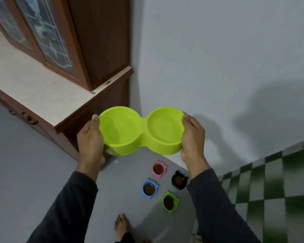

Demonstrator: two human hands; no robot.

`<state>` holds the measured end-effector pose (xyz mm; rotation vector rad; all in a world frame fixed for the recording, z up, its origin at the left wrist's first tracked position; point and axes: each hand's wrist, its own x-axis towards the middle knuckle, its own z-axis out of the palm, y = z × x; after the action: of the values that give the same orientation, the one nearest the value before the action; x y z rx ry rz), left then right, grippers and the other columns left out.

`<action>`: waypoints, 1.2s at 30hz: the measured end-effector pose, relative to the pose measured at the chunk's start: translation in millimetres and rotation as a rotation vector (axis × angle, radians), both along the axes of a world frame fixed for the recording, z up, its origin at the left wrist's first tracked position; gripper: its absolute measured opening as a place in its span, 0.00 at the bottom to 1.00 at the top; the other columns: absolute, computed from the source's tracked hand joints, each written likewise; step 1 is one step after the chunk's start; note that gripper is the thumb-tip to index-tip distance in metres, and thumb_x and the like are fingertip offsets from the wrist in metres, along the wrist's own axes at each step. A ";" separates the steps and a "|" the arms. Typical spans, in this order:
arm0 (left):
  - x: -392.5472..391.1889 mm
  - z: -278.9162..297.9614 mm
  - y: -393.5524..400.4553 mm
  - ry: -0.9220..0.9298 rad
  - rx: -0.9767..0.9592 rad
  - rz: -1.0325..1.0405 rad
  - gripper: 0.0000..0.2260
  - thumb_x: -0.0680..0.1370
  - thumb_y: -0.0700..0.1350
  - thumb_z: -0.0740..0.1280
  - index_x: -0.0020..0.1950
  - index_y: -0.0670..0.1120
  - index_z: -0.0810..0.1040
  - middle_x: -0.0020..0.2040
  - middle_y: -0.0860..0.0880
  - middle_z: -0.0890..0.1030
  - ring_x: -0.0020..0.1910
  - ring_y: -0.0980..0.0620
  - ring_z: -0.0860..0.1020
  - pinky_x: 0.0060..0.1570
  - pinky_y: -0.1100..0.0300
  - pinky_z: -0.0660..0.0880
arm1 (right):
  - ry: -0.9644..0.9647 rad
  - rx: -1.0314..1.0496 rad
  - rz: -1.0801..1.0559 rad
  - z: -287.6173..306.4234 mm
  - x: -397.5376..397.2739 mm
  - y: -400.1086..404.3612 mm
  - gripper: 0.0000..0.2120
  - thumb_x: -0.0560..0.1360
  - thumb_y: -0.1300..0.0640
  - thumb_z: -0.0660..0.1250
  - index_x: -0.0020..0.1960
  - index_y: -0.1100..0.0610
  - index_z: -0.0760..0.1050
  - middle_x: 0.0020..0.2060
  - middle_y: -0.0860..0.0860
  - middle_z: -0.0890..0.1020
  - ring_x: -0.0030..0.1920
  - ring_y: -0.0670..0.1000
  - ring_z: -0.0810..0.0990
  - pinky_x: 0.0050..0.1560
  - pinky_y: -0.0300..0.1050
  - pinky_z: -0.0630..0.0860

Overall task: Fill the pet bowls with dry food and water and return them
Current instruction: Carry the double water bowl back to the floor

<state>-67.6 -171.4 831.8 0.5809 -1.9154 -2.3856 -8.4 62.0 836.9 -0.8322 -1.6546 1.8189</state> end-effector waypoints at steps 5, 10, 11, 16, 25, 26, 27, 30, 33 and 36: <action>-27.7 -27.0 13.3 -0.002 -0.027 0.007 0.16 0.85 0.53 0.64 0.39 0.53 0.80 0.43 0.55 0.78 0.48 0.53 0.76 0.53 0.52 0.72 | -0.002 -0.007 0.032 -28.2 -33.7 18.0 0.10 0.82 0.56 0.66 0.49 0.47 0.84 0.51 0.44 0.86 0.57 0.47 0.82 0.57 0.42 0.76; -48.7 -57.5 20.2 -0.077 -0.008 0.021 0.14 0.84 0.53 0.63 0.45 0.63 0.87 0.46 0.62 0.85 0.50 0.58 0.81 0.48 0.56 0.78 | -0.030 0.008 0.080 -66.2 -60.8 28.1 0.09 0.82 0.56 0.65 0.52 0.47 0.84 0.52 0.43 0.86 0.58 0.47 0.81 0.61 0.45 0.76; -52.8 -63.6 22.5 -0.111 0.020 0.032 0.11 0.83 0.54 0.64 0.51 0.59 0.87 0.51 0.58 0.86 0.51 0.55 0.82 0.41 0.57 0.80 | -0.037 0.012 0.088 -74.8 -66.4 31.0 0.09 0.82 0.56 0.65 0.53 0.48 0.84 0.52 0.43 0.86 0.58 0.47 0.81 0.61 0.45 0.76; -72.2 -113.3 36.1 -0.262 0.020 0.107 0.10 0.80 0.61 0.65 0.49 0.58 0.82 0.53 0.51 0.83 0.52 0.46 0.83 0.31 0.53 0.81 | -0.074 -0.002 0.169 -127.2 -97.7 45.2 0.09 0.82 0.55 0.65 0.54 0.46 0.84 0.53 0.42 0.86 0.58 0.46 0.81 0.59 0.44 0.76; -93.6 -257.4 60.2 -0.249 -0.169 0.197 0.22 0.83 0.61 0.62 0.30 0.61 0.79 0.34 0.57 0.70 0.40 0.54 0.71 0.45 0.50 0.69 | -0.114 -0.002 0.314 -263.7 -148.1 68.6 0.09 0.82 0.54 0.65 0.56 0.47 0.83 0.55 0.42 0.85 0.57 0.41 0.80 0.54 0.34 0.74; -96.1 -274.5 62.1 -0.253 -0.176 0.202 0.22 0.84 0.61 0.62 0.29 0.61 0.78 0.33 0.58 0.70 0.40 0.55 0.71 0.45 0.50 0.69 | -0.124 -0.003 0.325 -280.5 -152.7 70.7 0.09 0.82 0.54 0.65 0.56 0.46 0.83 0.54 0.41 0.85 0.55 0.39 0.80 0.53 0.32 0.74; -98.4 -291.6 64.1 -0.258 -0.181 0.208 0.22 0.83 0.60 0.62 0.29 0.60 0.77 0.32 0.59 0.72 0.40 0.55 0.72 0.45 0.49 0.70 | -0.136 -0.005 0.337 -297.7 -156.6 72.9 0.09 0.82 0.54 0.65 0.56 0.46 0.83 0.54 0.40 0.85 0.55 0.37 0.80 0.53 0.30 0.74; -104.9 -346.9 70.7 -0.283 -0.167 0.224 0.18 0.83 0.61 0.62 0.35 0.63 0.82 0.40 0.60 0.79 0.49 0.52 0.78 0.57 0.42 0.78 | -0.155 -0.023 0.360 -352.4 -166.0 79.5 0.09 0.83 0.54 0.65 0.58 0.46 0.83 0.55 0.41 0.84 0.57 0.39 0.79 0.56 0.33 0.74; -110.0 -401.6 78.1 -0.312 -0.164 0.230 0.18 0.83 0.62 0.62 0.35 0.66 0.82 0.38 0.62 0.80 0.50 0.52 0.78 0.62 0.37 0.77 | -0.170 -0.021 0.367 -407.4 -174.0 86.3 0.10 0.83 0.55 0.65 0.60 0.50 0.82 0.58 0.45 0.84 0.58 0.42 0.79 0.53 0.29 0.73; -113.6 -458.1 84.3 -0.322 -0.156 0.235 0.15 0.83 0.61 0.61 0.40 0.67 0.83 0.41 0.65 0.82 0.53 0.53 0.80 0.62 0.37 0.78 | -0.173 -0.006 0.372 -462.5 -182.7 92.8 0.11 0.83 0.57 0.64 0.62 0.54 0.82 0.58 0.48 0.84 0.58 0.41 0.79 0.54 0.28 0.73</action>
<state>-181.2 -87.1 373.7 1.1648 -1.9889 -2.0786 -191.0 154.8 374.4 -0.7386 -2.0244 2.0446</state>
